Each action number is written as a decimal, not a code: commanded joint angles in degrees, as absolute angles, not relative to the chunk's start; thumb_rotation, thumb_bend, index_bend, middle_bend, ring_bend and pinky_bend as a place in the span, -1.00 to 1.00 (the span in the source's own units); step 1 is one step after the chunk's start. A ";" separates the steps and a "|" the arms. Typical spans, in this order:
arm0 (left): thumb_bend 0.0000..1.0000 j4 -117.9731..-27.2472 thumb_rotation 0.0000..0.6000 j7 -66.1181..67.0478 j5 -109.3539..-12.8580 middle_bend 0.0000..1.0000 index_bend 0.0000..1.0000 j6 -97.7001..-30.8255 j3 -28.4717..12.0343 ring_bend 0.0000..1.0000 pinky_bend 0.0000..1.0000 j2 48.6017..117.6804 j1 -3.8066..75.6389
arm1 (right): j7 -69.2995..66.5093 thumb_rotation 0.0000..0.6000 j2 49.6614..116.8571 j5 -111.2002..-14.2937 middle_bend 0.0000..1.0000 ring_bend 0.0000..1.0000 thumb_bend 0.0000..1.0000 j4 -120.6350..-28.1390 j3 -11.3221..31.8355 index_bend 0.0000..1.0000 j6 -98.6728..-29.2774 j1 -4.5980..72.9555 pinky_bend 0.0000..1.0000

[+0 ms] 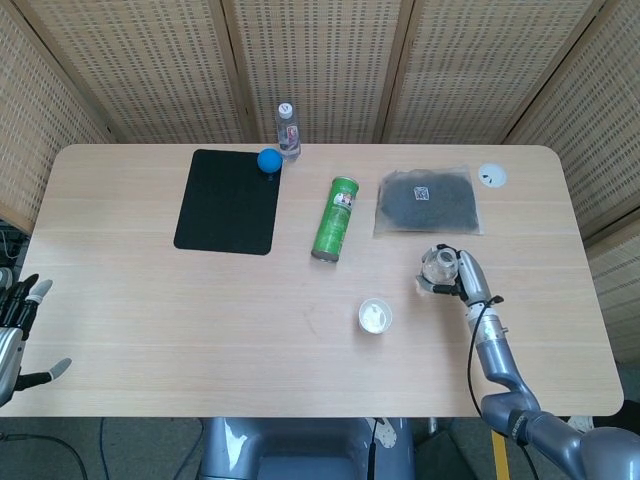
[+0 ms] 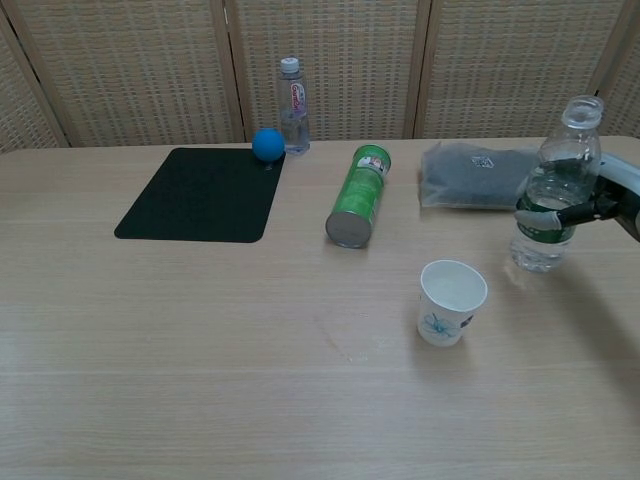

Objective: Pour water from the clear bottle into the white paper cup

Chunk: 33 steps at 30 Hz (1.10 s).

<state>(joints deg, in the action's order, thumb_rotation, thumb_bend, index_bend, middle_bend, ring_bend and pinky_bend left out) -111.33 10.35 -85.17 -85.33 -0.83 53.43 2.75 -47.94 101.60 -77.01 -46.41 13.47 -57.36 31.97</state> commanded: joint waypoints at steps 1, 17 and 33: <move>-0.81 -111.33 1.00 10.66 -85.10 -1.00 -1.00 -85.27 -0.85 -1.00 -1.00 53.63 2.80 | -49.49 1.00 102.14 -77.56 0.19 -0.14 -0.09 -44.64 12.94 0.13 -56.70 32.20 -0.54; -0.81 -111.45 1.00 12.34 -84.89 -1.00 -1.00 -85.39 -0.82 -1.00 -1.00 54.39 2.82 | -53.95 1.00 103.14 -78.70 -0.18 -0.40 -0.13 -40.13 11.47 0.07 -54.71 32.61 -0.63; -0.81 -111.38 1.00 11.78 -85.16 -1.00 -1.00 -85.75 -0.76 -1.00 -1.00 54.20 2.64 | -56.42 1.00 101.81 -80.57 -0.91 -1.00 -1.00 -41.36 10.51 -0.75 -57.14 32.21 -1.00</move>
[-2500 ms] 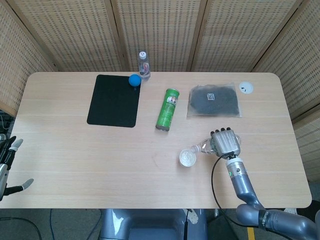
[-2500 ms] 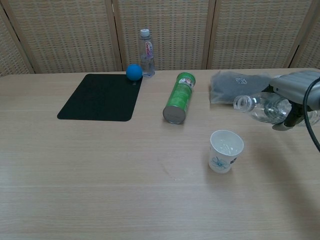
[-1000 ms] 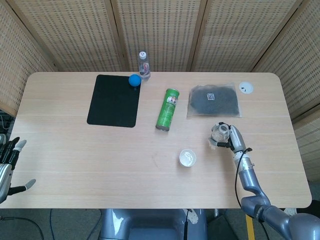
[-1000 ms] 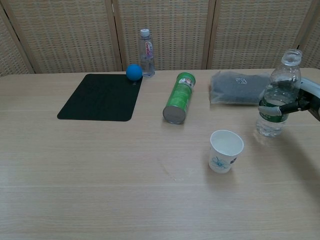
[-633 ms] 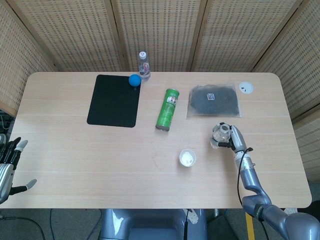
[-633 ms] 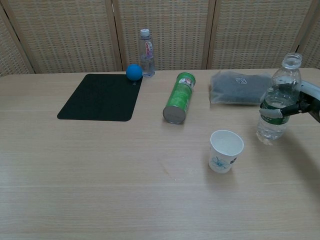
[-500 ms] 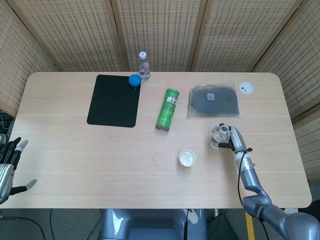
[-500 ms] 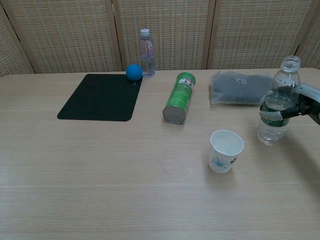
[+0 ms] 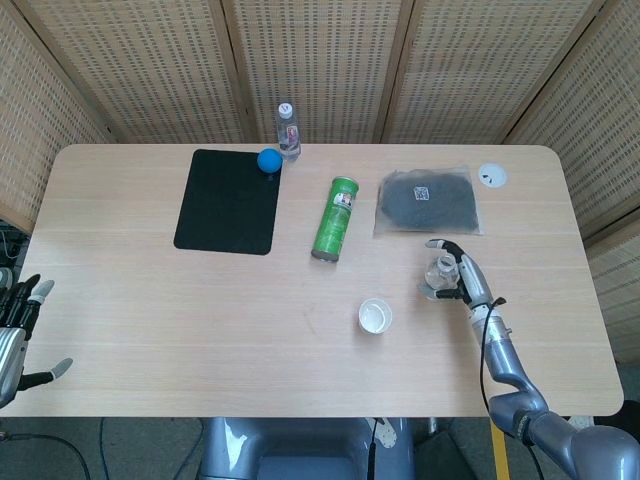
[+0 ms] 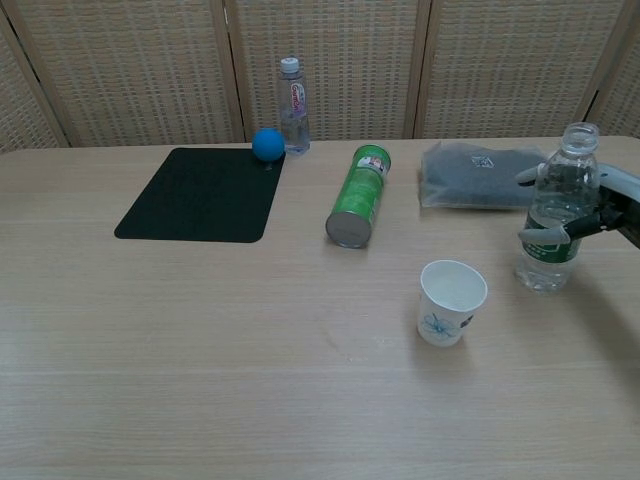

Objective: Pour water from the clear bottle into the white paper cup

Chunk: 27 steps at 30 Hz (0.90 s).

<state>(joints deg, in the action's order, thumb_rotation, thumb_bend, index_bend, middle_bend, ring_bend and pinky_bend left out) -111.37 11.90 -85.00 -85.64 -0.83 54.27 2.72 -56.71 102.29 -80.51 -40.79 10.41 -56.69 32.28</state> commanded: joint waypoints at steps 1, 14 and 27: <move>-0.81 -111.36 1.00 11.69 -85.24 -1.00 -1.00 -85.84 -0.74 -1.00 -1.00 54.18 2.59 | -56.31 1.00 101.57 -80.53 -0.91 -1.00 -1.00 -41.67 10.56 -0.76 -57.31 32.13 -1.00; -0.81 -111.43 1.00 10.33 -85.88 -1.00 -1.00 -86.04 -0.52 -1.00 -1.00 53.43 2.40 | -53.50 1.00 93.16 -82.45 -1.00 -1.00 -1.00 -50.37 6.99 -1.00 -54.45 30.93 -1.00; -0.81 -111.82 1.00 6.76 -87.84 -1.00 -1.00 -87.88 0.10 -1.00 -1.00 51.42 1.22 | -41.60 1.00 76.50 -84.76 -1.00 -1.00 -1.00 -64.79 2.71 -1.00 -58.80 26.15 -1.00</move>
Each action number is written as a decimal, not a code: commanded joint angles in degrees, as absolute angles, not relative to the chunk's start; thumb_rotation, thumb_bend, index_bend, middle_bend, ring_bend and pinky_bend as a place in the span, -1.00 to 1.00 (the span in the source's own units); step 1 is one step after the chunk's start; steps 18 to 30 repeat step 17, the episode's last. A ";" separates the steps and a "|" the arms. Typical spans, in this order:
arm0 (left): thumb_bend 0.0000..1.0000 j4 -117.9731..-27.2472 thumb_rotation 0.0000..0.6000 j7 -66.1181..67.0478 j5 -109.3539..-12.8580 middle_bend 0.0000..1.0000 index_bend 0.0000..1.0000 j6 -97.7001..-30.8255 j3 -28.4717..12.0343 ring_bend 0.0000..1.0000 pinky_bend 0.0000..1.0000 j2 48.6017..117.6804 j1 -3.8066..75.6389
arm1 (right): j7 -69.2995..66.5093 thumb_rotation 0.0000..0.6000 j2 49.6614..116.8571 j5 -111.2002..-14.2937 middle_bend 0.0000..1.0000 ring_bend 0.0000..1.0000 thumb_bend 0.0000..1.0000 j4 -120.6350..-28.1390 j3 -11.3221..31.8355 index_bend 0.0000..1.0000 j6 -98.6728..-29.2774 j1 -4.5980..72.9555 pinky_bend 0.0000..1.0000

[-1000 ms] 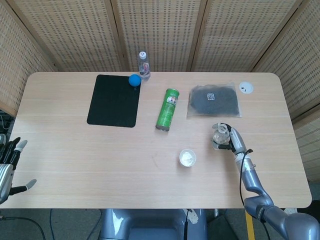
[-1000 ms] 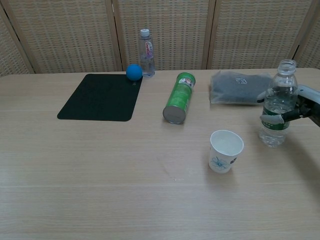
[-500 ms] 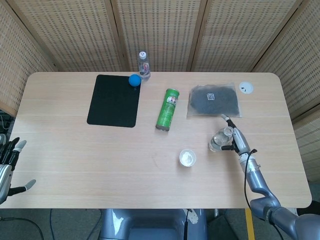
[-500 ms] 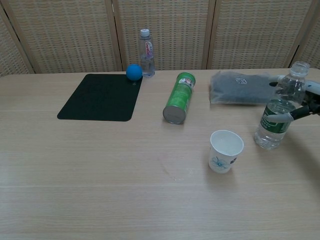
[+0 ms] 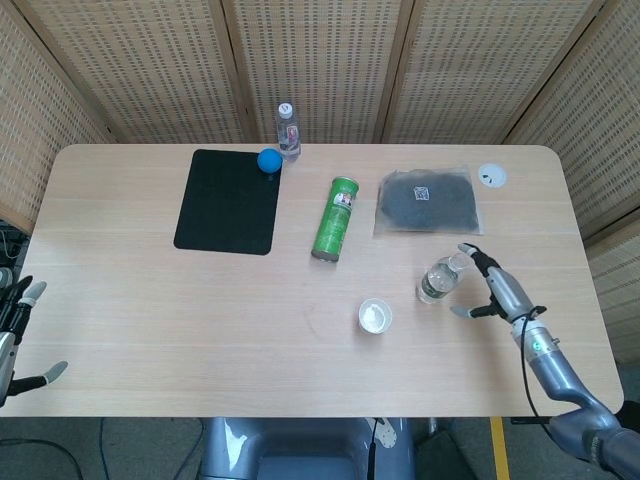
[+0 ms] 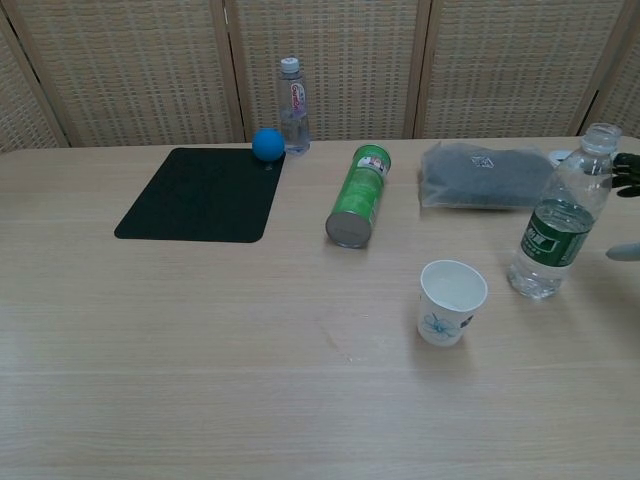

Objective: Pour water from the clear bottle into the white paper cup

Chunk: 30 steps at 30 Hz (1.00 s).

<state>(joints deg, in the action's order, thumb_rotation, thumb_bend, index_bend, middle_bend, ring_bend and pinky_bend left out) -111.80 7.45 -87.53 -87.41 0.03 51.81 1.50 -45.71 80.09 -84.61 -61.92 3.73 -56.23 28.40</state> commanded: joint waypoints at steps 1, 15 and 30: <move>-0.81 -111.83 1.00 6.27 -87.97 -1.00 -1.00 -88.11 0.11 -1.00 -1.00 51.20 1.09 | -39.95 1.00 75.77 -84.47 -1.00 -1.00 -1.00 -65.15 2.67 -1.00 -60.24 25.15 -1.00; -0.81 -111.21 1.00 5.20 -88.06 -1.00 -1.00 -87.96 -0.02 -1.00 -1.00 50.81 1.10 | -10.88 1.00 72.41 -89.50 -1.00 -1.00 -1.00 -71.85 3.91 -1.00 -90.95 12.76 -1.00; -0.81 -111.17 1.00 5.21 -88.12 -1.00 -1.00 -88.04 -0.01 -1.00 -1.00 50.85 1.05 | -8.15 1.00 71.84 -89.87 -1.00 -1.00 -1.00 -74.21 3.98 -1.00 -91.90 12.26 -1.00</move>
